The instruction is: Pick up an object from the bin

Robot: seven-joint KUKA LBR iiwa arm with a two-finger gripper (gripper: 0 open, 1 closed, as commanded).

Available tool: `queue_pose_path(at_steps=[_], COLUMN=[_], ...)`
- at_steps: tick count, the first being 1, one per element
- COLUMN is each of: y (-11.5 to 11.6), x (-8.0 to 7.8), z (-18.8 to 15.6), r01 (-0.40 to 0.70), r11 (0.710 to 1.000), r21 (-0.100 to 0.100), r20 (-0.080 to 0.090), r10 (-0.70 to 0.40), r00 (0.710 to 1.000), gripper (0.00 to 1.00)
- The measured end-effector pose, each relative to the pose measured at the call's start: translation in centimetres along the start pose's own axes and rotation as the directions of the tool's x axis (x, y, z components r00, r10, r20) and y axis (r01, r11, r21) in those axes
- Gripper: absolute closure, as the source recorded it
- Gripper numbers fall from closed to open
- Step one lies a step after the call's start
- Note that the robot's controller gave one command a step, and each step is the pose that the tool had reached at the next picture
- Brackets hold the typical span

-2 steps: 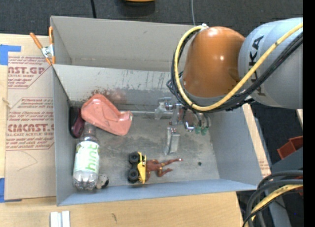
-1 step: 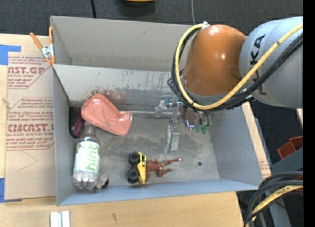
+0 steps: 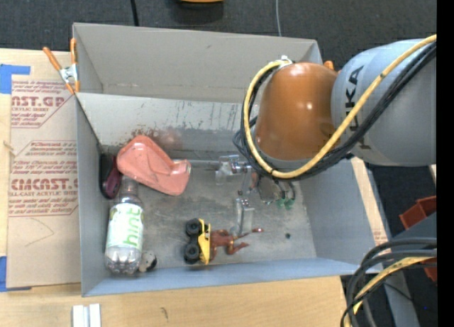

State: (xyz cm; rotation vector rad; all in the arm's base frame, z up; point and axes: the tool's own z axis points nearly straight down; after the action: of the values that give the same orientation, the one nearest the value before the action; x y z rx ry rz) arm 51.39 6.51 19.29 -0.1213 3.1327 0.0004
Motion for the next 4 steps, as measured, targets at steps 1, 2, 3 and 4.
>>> queue_pose_path(at_steps=[1, 2, 3, 4], y=[0.6, 1.1, 2.4, 2.4], x=[2.7, 2.1, 2.8, 2.8], z=[6.5, 9.1, 12.3, 12.3], r01=[-0.036, 0.031, 0.127, 0.127], r11=[0.999, 1.0, 0.992, 0.992], r21=[-0.001, 0.0, -0.002, -0.002], r20=[-0.002, -0.008, -0.005, -0.005], r10=[0.036, -0.031, -0.127, -0.127], r00=[0.999, 0.999, 0.992, 0.992], gripper=[0.0, 0.0, 1.0, 1.0])
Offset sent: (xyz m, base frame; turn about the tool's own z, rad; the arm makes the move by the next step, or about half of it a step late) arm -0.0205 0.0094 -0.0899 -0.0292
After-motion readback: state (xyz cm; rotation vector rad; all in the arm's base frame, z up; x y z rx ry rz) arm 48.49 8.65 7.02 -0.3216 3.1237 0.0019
